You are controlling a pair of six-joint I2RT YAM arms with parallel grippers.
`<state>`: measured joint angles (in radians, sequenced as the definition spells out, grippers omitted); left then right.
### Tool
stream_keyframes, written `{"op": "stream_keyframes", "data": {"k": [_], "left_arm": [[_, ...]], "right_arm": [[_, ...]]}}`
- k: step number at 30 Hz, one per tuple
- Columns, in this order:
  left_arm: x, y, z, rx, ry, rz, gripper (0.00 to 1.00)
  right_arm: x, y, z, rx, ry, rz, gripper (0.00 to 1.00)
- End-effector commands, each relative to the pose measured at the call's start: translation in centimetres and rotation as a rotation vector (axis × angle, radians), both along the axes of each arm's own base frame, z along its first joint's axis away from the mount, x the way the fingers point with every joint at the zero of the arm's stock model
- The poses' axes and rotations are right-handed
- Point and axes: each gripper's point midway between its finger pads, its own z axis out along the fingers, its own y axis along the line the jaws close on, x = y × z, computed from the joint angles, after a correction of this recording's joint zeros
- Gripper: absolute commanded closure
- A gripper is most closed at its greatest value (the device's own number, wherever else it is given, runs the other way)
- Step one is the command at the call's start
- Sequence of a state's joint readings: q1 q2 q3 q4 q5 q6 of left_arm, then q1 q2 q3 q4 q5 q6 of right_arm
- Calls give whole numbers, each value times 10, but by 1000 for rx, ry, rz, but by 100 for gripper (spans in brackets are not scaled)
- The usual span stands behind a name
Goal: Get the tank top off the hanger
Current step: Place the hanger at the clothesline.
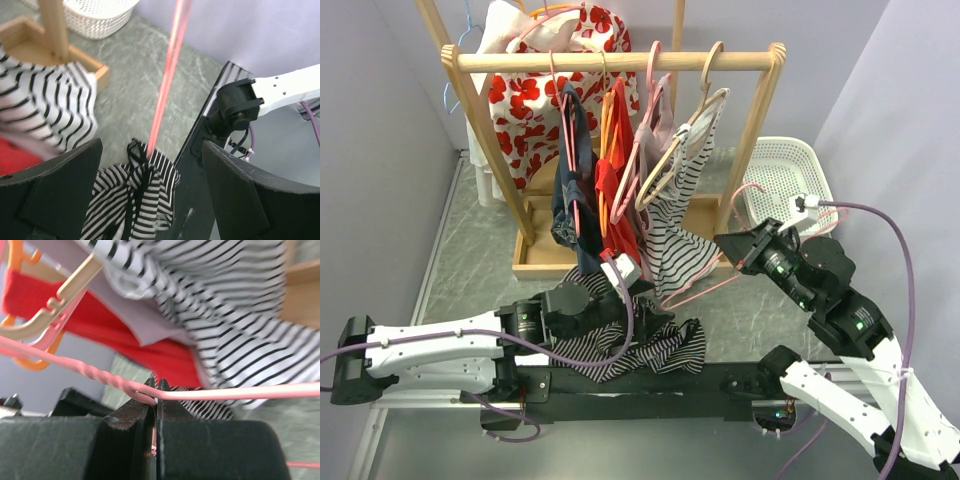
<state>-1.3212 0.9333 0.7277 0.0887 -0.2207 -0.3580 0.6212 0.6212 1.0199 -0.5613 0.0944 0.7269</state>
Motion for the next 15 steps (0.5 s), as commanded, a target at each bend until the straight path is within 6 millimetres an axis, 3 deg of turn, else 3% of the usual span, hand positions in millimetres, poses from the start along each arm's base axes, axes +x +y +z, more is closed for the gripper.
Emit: {"op": "stream_keyframes", "data": {"k": [1,5,8,15], "left_arm": [[-7,-17,41,-123,-107,-79,13],[-11,-26,57,-185,-134,-112,14],[-15,-33,60,-201,-135,-139,16],[-18,-36,56,-220,-111,-153,32]], "right_arm": [[-11,33,20,129,5,164,100],[-18,43,9,167,36,219,100],[-23,47,15,221,22,249,100],[-30,53,30,352,-29,298,100]]}}
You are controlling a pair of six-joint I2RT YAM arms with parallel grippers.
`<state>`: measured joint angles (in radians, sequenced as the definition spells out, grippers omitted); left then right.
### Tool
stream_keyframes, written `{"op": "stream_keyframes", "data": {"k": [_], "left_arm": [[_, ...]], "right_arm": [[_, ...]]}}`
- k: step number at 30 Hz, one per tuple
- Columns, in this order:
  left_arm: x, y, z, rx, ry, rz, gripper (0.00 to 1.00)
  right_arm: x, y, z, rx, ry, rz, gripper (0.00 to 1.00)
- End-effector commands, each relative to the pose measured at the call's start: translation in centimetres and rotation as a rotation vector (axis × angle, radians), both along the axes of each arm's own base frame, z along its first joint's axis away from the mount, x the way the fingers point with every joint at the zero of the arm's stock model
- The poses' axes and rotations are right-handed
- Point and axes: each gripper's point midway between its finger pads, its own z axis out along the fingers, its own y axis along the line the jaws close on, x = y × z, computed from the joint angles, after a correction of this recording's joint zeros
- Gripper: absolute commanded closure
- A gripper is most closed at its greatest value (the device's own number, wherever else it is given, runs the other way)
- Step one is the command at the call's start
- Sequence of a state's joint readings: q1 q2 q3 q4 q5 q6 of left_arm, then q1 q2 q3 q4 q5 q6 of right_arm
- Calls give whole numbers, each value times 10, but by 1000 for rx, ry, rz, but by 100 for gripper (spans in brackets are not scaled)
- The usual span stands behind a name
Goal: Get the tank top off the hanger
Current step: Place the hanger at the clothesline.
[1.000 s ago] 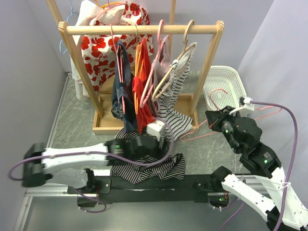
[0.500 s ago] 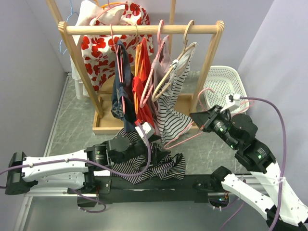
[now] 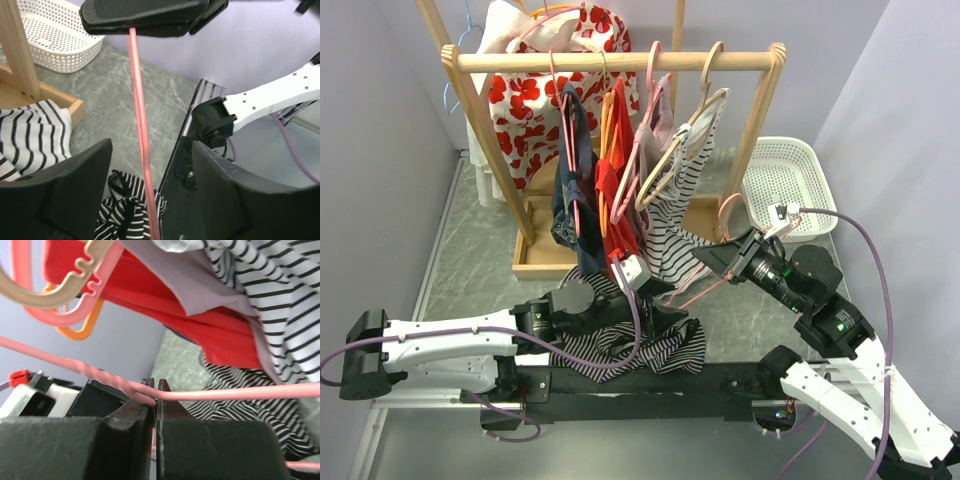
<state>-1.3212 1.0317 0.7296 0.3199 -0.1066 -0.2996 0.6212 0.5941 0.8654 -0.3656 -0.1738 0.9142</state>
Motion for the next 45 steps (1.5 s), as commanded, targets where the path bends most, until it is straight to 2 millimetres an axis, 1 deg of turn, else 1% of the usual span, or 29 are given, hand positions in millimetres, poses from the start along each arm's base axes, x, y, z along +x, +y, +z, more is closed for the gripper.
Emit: {"op": "stream_keyframes", "data": {"k": [1,4,5,7,8,10,14,15,16,17,21,24,25,26,27,28,29,31,32,33,34,35,36,38,39,40,41,44,45], "left_arm": [[-8,-3,33,-112,-24,-42,34],[-8,-2,32,-109,-16,-40,47],[-8,-3,30,-107,-11,-38,56],[-9,-3,31,-113,-7,-45,61],[-10,-5,29,-107,-5,-49,67],[-9,-6,28,-100,0,-48,74],[-7,-6,27,-89,12,-35,99],[-7,-6,26,-82,14,-33,99],[-8,-6,31,-85,5,-40,99],[-8,-6,25,-56,14,-38,99],[-12,-7,28,-25,9,-62,99],[-16,-2,37,-39,4,-84,99],[-16,0,39,-40,7,-81,99],[-16,3,43,-39,4,-75,99],[-16,5,45,-30,9,-71,99],[-16,7,45,-25,9,-67,99],[-16,11,51,-35,6,-62,99],[-17,18,54,-39,2,-58,99],[-17,20,56,-40,2,-53,99],[-15,23,58,-38,1,-41,99],[-14,28,60,-36,-2,-31,99],[-15,30,63,-36,-6,-30,99],[-13,34,68,-42,-10,-20,99],[-15,43,77,-50,-25,-20,99],[-17,46,83,-61,-40,-27,99],[-19,54,93,-88,-54,-27,99],[-20,60,99,-109,-66,-28,99],[-24,82,126,-176,-103,-20,99],[-26,89,138,-206,-114,-17,99]], "right_arm": [[-7,6,40,145,-96,47,100],[-8,9,40,147,-91,64,100],[-8,10,42,154,-100,69,100],[-11,12,43,171,-99,87,100],[-11,13,44,180,-106,92,100],[-13,14,44,192,-101,105,100],[-14,15,43,186,-100,115,100],[-15,15,44,186,-103,118,100],[-16,15,44,183,-106,120,100],[-16,14,44,174,-112,115,100],[-19,10,45,146,-146,114,100],[-23,9,45,96,-188,132,65],[-24,6,50,87,-199,125,60],[-23,3,44,52,-194,112,56],[-20,-2,44,37,-196,77,50],[-21,-7,49,29,-209,60,44],[-20,-11,44,-5,-204,44,43],[-21,-21,52,-14,-229,1,37],[-23,-24,51,-39,-243,1,37],[-29,-24,54,-50,-258,24,34],[-39,-25,68,-51,-312,55,32],[-44,-28,67,-109,-341,77,32],[-47,-34,71,-127,-353,61,32],[-51,-61,85,-152,-402,-45,31],[-52,-71,89,-150,-413,-96,29],[-48,-85,92,-146,-420,-176,27],[-55,-99,98,-123,-452,-224,26],[-59,-127,104,-72,-481,-352,26],[-60,-132,104,-60,-481,-380,26]]}}
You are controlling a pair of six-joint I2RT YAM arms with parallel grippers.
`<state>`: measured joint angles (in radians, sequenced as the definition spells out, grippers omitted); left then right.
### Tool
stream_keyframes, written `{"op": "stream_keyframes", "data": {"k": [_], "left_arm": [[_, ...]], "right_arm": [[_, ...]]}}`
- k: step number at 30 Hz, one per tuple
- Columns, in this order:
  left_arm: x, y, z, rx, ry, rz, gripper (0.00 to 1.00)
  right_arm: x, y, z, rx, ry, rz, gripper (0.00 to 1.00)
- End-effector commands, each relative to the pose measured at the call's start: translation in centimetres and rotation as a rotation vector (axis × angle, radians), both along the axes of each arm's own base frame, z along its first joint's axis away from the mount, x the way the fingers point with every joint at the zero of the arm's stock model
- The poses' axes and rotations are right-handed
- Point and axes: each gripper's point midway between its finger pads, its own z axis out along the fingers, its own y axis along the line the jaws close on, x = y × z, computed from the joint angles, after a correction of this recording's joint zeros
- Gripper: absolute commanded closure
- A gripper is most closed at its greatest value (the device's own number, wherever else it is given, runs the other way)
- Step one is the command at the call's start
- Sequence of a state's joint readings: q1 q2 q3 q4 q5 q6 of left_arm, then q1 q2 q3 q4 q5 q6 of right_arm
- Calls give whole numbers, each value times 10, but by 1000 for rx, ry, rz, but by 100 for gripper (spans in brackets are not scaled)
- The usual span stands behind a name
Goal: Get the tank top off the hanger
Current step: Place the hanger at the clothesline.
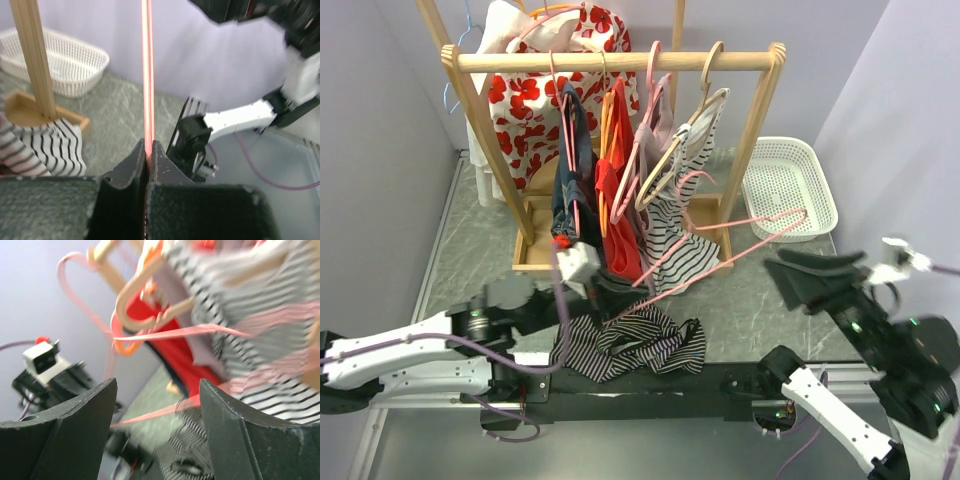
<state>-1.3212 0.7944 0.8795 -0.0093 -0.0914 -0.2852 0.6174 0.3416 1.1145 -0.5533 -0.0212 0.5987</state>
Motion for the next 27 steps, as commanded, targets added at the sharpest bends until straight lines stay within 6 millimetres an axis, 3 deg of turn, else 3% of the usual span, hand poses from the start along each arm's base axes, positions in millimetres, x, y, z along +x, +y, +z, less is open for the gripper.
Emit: {"op": "stream_keyframes", "data": {"k": [1,3,5,12,19,23,27], "left_arm": [[-12,43,79,-196,-104,-4,99],[-13,57,91,-218,-118,11,99],[-8,72,98,-230,-135,59,99],[11,133,112,-270,-116,248,99],[29,195,106,-286,-43,440,99],[42,211,91,-210,-7,556,99],[49,221,90,-193,-13,634,99]], "right_arm": [[5,-46,0,49,-32,-225,26],[9,-56,-4,79,-7,-282,26],[14,-55,-12,73,15,-292,26],[37,-24,-35,3,106,-228,25],[50,-9,-40,-11,121,-203,25],[53,-7,-42,-17,128,-203,24],[55,-6,-45,-23,135,-206,24]]}}
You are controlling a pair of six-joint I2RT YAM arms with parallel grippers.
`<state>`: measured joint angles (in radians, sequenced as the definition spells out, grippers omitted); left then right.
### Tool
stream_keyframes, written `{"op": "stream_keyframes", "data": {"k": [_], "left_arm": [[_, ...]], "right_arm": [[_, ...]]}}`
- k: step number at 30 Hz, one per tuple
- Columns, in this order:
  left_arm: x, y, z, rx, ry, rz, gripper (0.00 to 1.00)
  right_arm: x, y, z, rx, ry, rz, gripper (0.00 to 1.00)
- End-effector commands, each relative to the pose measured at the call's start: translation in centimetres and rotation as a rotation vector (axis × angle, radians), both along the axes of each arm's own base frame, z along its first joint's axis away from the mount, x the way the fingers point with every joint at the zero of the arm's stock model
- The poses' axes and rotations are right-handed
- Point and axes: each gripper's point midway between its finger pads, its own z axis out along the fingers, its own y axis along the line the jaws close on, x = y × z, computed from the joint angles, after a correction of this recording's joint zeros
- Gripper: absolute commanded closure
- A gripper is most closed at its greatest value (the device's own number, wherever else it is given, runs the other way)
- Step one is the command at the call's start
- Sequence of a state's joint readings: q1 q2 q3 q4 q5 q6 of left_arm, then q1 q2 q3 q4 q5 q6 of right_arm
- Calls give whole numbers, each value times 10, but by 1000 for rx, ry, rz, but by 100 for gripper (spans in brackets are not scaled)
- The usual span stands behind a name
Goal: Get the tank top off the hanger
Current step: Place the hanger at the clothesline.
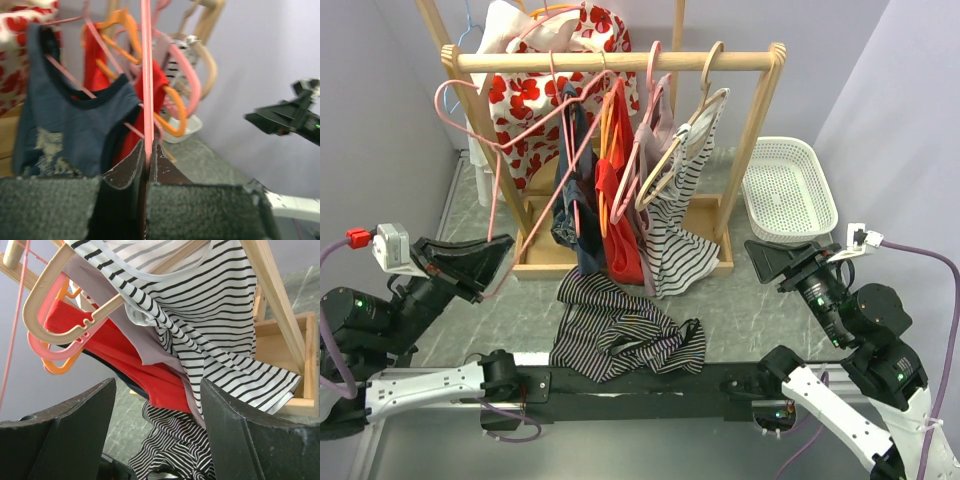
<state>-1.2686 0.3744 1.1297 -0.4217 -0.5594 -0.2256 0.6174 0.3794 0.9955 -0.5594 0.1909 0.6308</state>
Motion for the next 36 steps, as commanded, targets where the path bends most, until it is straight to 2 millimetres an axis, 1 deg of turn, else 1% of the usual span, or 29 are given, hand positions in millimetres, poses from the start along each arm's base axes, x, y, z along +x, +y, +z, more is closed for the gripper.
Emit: {"op": "stream_keyframes", "data": {"k": [1,2,4,6,7,8,9,10,11,14,17,20,25,28,32,35,36], "left_arm": [[8,17,-4,19,19,98,99],[7,22,-3,11,10,111,99],[6,39,-4,14,12,171,99],[0,54,3,-5,-1,208,99],[-5,60,4,-12,-9,213,99],[-13,64,10,-24,-33,196,99],[-18,72,13,-35,-41,222,99],[-21,74,9,-21,-31,223,99],[-26,80,15,-35,-38,228,99],[-39,83,21,-47,-63,204,99],[-45,82,20,-43,-53,187,99],[-43,81,17,-36,-28,191,99],[-30,73,-6,30,83,221,99],[-26,76,-17,64,131,264,99],[-22,86,-17,68,149,337,99],[-11,85,-20,108,187,382,99],[-4,80,-22,127,202,387,99]], "right_arm": [[5,3,9,22,-31,-2,24],[5,4,8,20,-29,0,24],[7,4,7,17,-24,-2,24],[7,6,6,14,-20,6,24],[9,8,7,15,-22,6,24],[10,9,6,16,-21,11,24],[11,11,5,16,-16,15,24],[13,13,5,17,-16,17,24],[13,15,4,16,-15,25,24],[17,21,2,19,-7,40,24],[19,24,-1,16,2,48,24],[18,23,0,17,1,44,24],[17,18,2,14,-4,23,24],[19,17,2,10,-3,19,24],[19,18,2,8,-2,19,24],[19,18,3,13,-5,20,24],[19,18,2,13,-3,20,24]]}}
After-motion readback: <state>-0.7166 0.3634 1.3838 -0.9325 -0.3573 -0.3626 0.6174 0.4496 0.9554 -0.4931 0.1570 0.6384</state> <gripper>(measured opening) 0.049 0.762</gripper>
